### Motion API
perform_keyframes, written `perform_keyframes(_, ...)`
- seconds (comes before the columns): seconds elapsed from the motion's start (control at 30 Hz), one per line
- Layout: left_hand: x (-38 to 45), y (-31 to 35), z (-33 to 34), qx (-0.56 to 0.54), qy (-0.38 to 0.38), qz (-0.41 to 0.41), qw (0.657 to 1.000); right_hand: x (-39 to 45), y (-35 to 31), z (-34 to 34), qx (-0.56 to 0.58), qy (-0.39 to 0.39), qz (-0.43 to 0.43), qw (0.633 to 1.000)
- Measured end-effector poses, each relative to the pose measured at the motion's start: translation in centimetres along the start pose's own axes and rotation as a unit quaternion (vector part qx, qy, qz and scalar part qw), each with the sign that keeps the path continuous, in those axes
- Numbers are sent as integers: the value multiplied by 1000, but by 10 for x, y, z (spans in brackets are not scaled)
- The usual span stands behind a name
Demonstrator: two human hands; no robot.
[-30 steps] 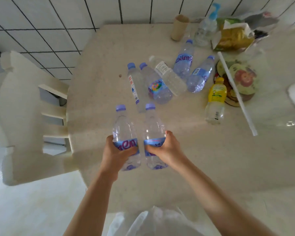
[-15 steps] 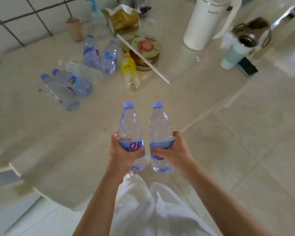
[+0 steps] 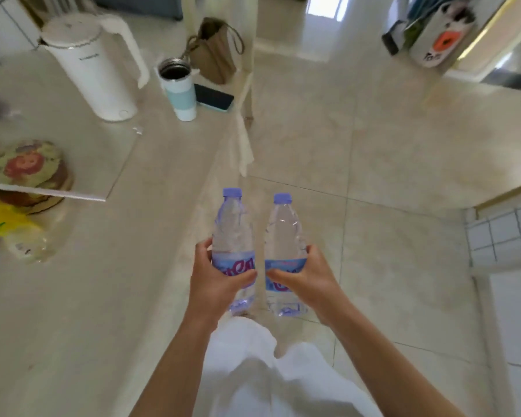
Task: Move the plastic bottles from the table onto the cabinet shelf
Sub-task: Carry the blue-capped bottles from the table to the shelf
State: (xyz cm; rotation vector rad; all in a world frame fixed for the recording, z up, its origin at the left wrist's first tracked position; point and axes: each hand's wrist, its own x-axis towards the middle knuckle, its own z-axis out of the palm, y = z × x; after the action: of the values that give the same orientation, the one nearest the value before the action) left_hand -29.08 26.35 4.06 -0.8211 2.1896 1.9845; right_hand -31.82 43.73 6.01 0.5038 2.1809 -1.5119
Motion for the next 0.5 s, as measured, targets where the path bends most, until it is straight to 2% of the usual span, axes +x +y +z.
perform_keyframes(0.13, 37, 27, 40, 49, -104, 18, 993, 12, 3, -34, 68, 88, 21, 994)
perform_keyframes(0.3, 72, 54, 86, 123, -219, 56, 966, 21, 12, -62, 130, 185, 63, 972)
perform_keyframes(0.5, 86, 66, 153, 177, -326, 76, 926, 13, 41, -95, 198, 297, 120, 927)
